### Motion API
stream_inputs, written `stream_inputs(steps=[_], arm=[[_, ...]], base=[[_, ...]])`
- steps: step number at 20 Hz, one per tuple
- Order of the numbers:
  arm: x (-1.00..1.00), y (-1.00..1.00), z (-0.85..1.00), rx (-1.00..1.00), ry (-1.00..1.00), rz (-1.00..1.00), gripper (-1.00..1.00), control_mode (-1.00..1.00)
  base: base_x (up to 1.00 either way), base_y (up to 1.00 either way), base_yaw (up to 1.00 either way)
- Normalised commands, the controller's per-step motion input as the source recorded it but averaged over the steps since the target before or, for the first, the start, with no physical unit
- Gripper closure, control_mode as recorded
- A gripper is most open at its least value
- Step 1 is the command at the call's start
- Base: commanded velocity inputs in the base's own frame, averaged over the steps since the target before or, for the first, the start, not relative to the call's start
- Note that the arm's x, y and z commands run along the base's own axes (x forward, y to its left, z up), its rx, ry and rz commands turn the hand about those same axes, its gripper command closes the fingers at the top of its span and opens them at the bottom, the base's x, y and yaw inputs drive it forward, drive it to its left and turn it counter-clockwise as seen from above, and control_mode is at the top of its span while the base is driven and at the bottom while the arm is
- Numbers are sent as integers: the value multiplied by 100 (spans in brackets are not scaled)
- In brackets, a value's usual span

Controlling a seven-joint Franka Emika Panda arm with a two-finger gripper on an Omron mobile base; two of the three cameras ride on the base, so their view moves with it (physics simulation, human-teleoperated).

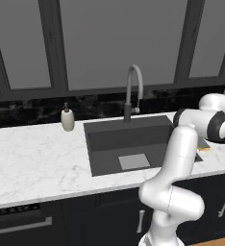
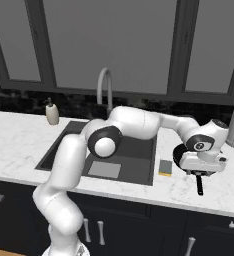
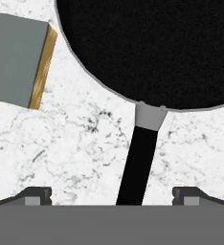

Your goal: Pick the pan and sponge and place them into the sink. Then turn on the water.

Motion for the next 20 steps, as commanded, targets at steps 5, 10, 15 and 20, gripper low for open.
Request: stream_inputs(steps=[5, 10, 15, 20], arm=[[8, -5, -3, 0, 1, -7, -100, -100], [-5, -9, -14, 0, 0, -1, -100, -100], [-16, -15, -23, 0, 0, 0, -100, -100], [-1, -22, -19, 0, 0, 0, -100, -100]], base=[[0, 0, 0], [0, 0, 0], [0, 0, 0], [0, 0, 0]])
